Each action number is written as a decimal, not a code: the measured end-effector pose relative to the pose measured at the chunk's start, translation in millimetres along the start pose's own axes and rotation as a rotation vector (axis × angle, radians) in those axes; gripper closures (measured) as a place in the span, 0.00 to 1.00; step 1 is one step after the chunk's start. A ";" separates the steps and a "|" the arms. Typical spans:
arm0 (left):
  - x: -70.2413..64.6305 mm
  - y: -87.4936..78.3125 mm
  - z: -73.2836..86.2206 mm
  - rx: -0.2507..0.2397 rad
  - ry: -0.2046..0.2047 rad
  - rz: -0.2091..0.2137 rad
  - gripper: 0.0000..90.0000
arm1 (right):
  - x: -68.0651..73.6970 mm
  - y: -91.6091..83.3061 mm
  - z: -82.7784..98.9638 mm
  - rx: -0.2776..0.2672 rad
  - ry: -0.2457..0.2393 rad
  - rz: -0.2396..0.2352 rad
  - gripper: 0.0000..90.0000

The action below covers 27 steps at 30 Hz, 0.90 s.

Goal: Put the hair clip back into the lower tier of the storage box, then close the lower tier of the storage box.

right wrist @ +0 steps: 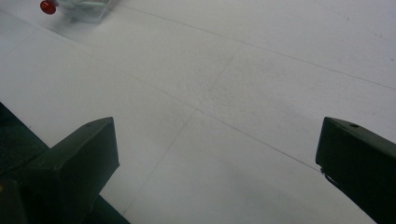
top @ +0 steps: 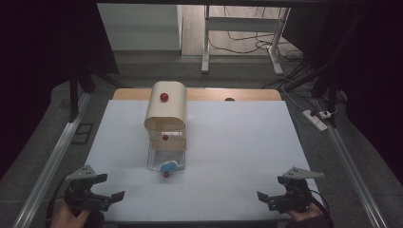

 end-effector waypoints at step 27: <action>1.6 -1.0 -0.7 -0.007 -0.012 0.020 0.00 | -5.2 -10.5 9.0 0.012 0.025 0.005 0.00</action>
Point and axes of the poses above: each handheld gripper's, and its own axes: y roughly forward along the jaws, z roughly out of its underside, x roughly to its left, the point moved 5 cm from there along y, roughly forward along the jaws, and after that the axes turned 1 degree about -z, right-handed, at the moved point
